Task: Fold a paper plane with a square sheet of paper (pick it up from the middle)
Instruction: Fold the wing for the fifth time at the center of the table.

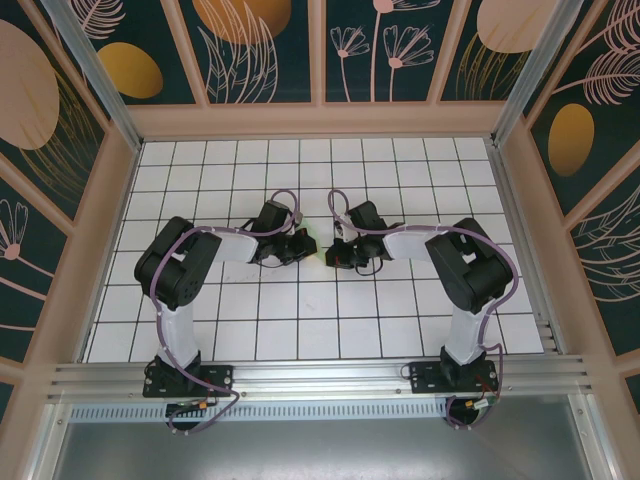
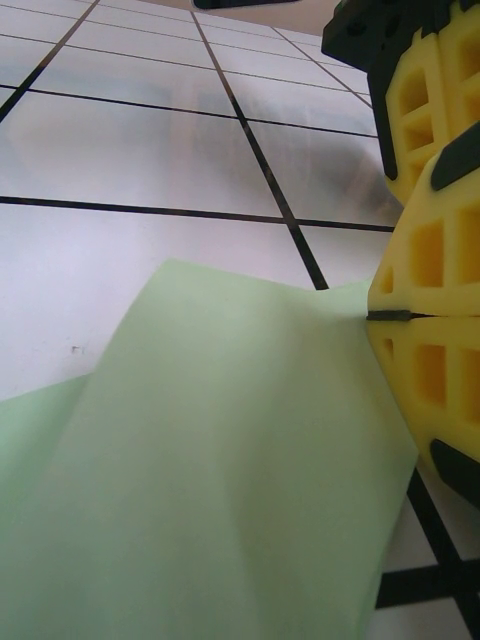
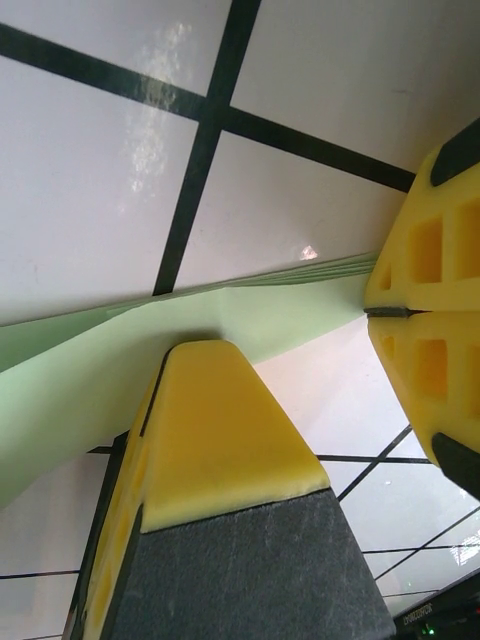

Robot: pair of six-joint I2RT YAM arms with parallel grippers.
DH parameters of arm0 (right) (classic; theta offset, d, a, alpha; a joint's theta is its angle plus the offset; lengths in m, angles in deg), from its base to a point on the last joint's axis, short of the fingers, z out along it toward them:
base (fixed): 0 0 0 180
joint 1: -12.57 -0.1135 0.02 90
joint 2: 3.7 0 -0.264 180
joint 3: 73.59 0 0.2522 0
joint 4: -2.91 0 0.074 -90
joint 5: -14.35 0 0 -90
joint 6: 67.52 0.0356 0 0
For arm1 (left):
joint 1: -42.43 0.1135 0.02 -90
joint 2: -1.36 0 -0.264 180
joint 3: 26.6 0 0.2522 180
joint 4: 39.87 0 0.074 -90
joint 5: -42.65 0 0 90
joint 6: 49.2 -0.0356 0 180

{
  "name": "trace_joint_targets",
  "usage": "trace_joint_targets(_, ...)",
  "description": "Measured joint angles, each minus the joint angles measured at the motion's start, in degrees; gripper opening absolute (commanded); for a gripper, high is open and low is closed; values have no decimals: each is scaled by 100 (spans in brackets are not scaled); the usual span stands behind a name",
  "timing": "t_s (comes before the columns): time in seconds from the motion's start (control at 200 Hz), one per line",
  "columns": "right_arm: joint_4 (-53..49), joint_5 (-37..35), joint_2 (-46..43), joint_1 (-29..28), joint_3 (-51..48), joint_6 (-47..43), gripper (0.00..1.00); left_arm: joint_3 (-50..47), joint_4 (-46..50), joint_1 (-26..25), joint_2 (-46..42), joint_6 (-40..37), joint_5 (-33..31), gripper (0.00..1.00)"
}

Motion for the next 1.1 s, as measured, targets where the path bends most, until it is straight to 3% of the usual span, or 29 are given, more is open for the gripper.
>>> trace_joint_targets(0.47,-337,-4,-422,0,-11,-146,3,0,0,0,0,0,-2,8)
trace_joint_targets(1.101,-511,-258,-243,-11,-63,-236,3,7,11,0,0,-35,-2,8)
